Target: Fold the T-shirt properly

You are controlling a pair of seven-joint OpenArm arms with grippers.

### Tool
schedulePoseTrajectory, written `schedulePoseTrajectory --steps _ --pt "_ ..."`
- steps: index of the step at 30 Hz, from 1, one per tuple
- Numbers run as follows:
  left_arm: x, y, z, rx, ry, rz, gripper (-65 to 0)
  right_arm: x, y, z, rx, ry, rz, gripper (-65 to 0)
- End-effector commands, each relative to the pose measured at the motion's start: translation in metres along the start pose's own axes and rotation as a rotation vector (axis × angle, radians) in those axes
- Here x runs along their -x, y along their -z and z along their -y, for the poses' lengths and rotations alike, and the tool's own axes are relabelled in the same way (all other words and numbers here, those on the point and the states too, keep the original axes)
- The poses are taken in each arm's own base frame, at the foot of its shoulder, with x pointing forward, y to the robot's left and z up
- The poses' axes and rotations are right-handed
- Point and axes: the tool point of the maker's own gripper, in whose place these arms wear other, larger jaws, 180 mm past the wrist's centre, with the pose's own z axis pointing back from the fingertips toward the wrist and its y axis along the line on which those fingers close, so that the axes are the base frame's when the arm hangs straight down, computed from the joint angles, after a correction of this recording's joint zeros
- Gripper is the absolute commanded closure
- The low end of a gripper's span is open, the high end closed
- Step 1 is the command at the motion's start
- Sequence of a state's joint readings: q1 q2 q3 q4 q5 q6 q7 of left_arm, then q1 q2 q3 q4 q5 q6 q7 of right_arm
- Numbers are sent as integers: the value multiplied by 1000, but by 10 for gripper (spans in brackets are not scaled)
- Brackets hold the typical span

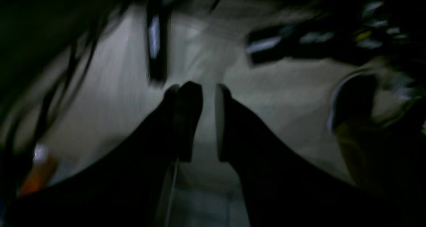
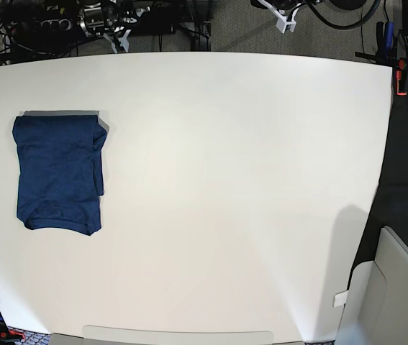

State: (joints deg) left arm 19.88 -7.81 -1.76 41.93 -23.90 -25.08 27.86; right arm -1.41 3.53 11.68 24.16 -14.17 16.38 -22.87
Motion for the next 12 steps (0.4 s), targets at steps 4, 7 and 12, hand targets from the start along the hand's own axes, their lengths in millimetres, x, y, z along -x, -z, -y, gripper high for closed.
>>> schedulePoseTrajectory --steps 4,7,12 --pt "9 7 15 29 -22 -4 -82 -1 6 -8 55 20 55 -100" --pt "8 16 40 71 -42 31 -82 7 12 -28 77 -21 40 -100" --pt "-1 25 68 119 -47 62 -82 14 14 -44 104 -2 31 -101"
